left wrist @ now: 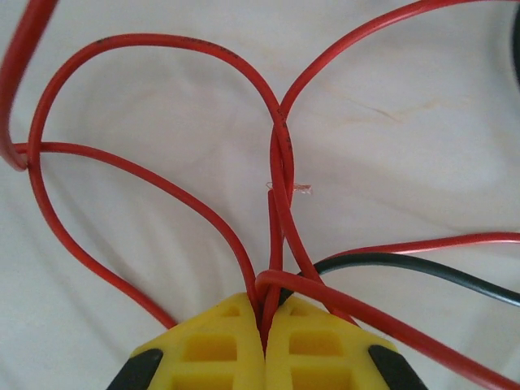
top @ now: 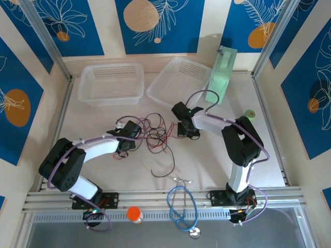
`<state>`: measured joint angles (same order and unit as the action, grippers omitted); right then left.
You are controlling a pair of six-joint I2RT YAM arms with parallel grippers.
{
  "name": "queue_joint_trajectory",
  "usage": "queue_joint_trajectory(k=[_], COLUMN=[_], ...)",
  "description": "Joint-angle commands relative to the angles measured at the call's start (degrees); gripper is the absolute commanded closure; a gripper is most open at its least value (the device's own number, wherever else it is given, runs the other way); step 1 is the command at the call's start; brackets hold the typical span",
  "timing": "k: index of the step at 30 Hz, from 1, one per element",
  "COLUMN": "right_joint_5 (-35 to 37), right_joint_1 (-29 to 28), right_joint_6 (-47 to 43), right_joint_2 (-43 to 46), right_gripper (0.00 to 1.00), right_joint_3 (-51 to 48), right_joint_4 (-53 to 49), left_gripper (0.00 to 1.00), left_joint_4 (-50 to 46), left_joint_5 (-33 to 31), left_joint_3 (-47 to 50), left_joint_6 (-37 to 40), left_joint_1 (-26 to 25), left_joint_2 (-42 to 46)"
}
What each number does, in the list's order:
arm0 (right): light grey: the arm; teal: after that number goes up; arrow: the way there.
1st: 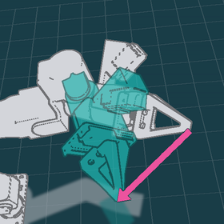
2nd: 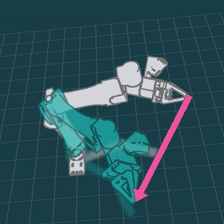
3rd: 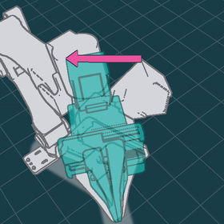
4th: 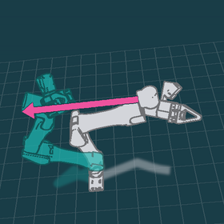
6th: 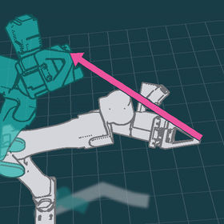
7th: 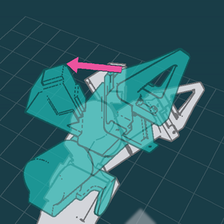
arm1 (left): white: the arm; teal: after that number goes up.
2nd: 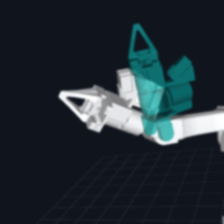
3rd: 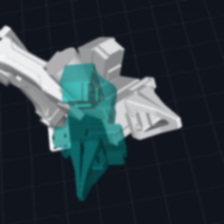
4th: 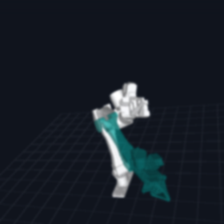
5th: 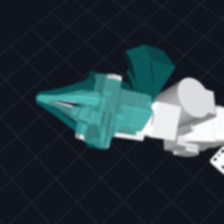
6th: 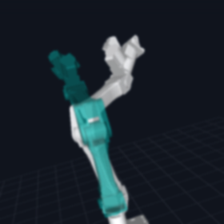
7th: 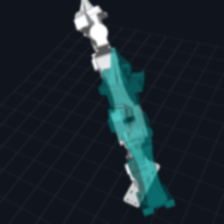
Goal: Untangle the cables
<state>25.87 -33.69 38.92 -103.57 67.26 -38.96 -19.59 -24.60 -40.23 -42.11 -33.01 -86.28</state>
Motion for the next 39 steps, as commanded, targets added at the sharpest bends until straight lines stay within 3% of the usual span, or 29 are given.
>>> queue_joint_trajectory(k=[1, 8, 15, 23, 28, 29, 35, 39], right_joint_5=[7.49, 11.05, 22.26, 38.45, 47.63, 49.09, 48.82, 44.05], right_joint_1=[2.28, 1.89, -1.79, -5.30, -5.33, -5.28, -5.51, -5.51], right_joint_6=[-2.13, -7.38, -6.86, 4.99, 20.79, 25.23, 25.84, 12.03], right_joint_2=[4.69, 8.31, 1.31, -6.90, -11.83, -12.99, -13.94, -10.28], right_gripper=[1.00, 1.00, 0.85, 0.83, 0.82, 0.78, 0.78, 0.77], right_joint_3=[-2.40, -3.92, 1.04, 8.29, 11.77, 12.57, 12.29, 9.56], right_joint_4=[-7.02, -13.09, -21.94, -40.25, -58.35, -62.26, -62.06, -48.48], left_gripper=[1.00, 1.00, 1.00, 1.00, 1.00, 1.00, 1.00, 1.00], left_joint_4=[1.22, 0.87, 0.64, -2.21, -4.69, -5.20, -7.04, -6.54], left_joint_5=[-3.27, -3.66, -2.89, -4.71, -6.27, -6.47, -6.78, -6.11], left_joint_3=[1.38, 1.47, 1.47, 0.64, -0.03, -0.11, 0.01, 0.33], left_joint_6=[-2.35, -2.19, -1.51, -0.74, -1.00, -1.20, -2.49, -2.07], left_joint_1=[1.76, 2.67, 2.74, 2.78, 3.26, 3.47, 4.76, 4.92], left_joint_2=[0.51, 0.41, 1.24, 3.69, 4.84, 4.94, 5.50, 6.68])
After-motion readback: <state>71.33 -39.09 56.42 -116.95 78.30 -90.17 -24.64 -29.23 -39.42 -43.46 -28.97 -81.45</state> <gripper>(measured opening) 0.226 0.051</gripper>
